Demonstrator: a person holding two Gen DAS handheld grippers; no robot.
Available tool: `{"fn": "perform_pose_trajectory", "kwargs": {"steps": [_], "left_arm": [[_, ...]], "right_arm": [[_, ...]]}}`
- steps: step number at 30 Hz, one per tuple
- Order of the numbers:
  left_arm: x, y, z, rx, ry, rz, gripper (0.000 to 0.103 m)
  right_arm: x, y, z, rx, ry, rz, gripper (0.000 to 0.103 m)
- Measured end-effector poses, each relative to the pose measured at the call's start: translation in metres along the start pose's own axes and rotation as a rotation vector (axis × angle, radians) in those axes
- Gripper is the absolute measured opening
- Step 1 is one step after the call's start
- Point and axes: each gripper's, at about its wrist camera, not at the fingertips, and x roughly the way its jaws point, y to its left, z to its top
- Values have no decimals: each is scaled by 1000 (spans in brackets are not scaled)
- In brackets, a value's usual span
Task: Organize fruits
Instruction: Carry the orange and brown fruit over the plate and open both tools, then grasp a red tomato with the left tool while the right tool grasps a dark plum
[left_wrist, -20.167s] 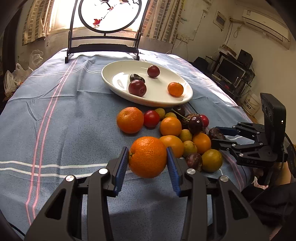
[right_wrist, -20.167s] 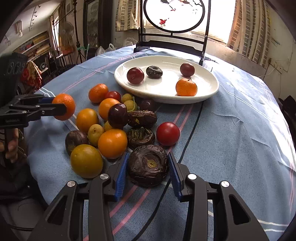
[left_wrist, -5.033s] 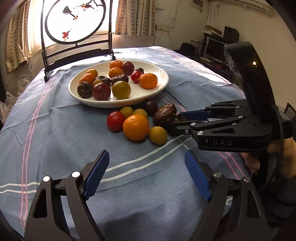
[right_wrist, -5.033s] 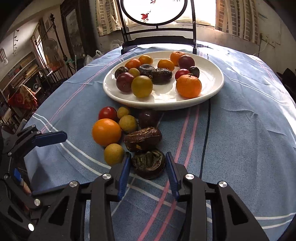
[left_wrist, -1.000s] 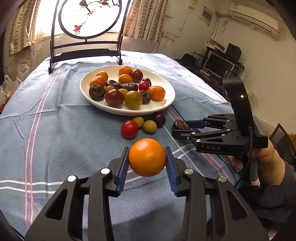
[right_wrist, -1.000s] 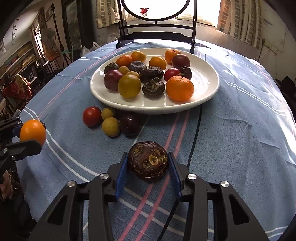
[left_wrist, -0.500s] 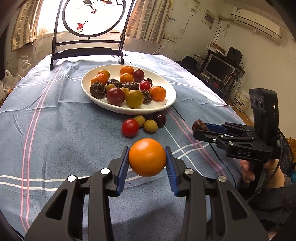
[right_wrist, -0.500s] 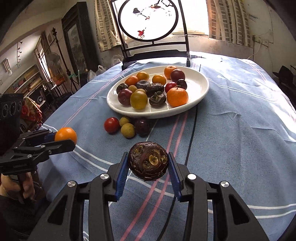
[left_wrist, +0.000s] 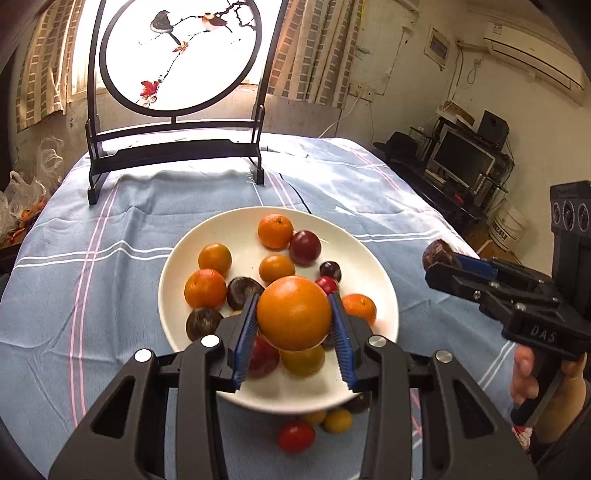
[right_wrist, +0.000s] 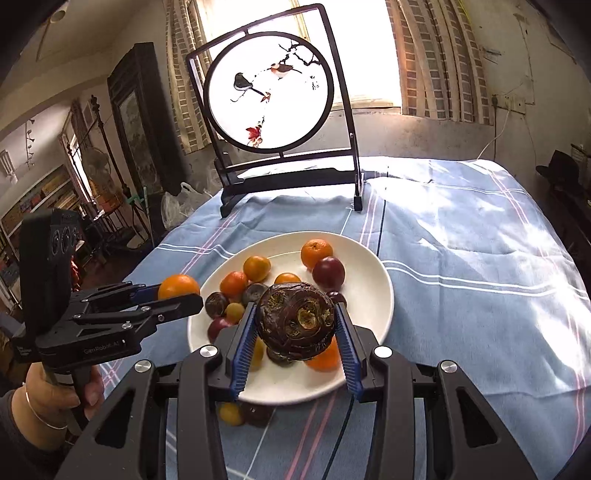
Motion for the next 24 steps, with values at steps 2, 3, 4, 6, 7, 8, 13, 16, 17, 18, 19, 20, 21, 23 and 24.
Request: {"fn": "perform_pose_trajectory", "kwargs": {"steps": [2, 3, 4, 6, 7, 8, 13, 16, 17, 18, 19, 20, 21, 23, 24], "left_arm": [[16, 5, 8, -10, -1, 15, 37], [24, 8, 11, -12, 4, 32, 37], [33, 11, 13, -15, 12, 34, 37], [49, 18, 17, -23, 34, 46, 37], [56, 21, 18, -27, 45, 45, 37], [62, 25, 20, -34, 53, 39, 37], [68, 33, 22, -37, 34, 48, 78], [54, 31, 19, -17, 7, 48, 78], [48, 29, 17, -9, 1, 55, 78], [40, 27, 14, 2, -5, 60, 78], [32, 24, 10, 13, -11, 55, 78], [24, 20, 4, 27, -15, 51, 79], [16, 15, -3, 46, -19, 57, 79], [0, 7, -20, 83, -28, 55, 79], [-6, 2, -30, 101, -25, 61, 84]], "right_arm": [[18, -2, 6, 5, 14, -2, 42], [27, -3, 7, 4, 20, -10, 42], [35, -4, 10, 4, 26, -17, 42], [51, -4, 14, -1, 42, -30, 42], [59, -4, 16, -4, 49, -41, 42], [65, -4, 18, -8, 54, -51, 42], [86, -1, 22, -49, 64, -92, 53], [76, 1, 20, -44, 37, -80, 56], [72, 1, 19, -44, 34, -75, 56], [66, 3, 17, -47, 30, -72, 56], [60, 5, 15, -56, 27, -78, 56], [53, 7, 13, -68, 24, -85, 56], [46, 10, 9, -79, 18, -93, 56], [30, 15, 0, -99, 6, -128, 56], [22, 17, -6, -98, 1, -134, 56]]}}
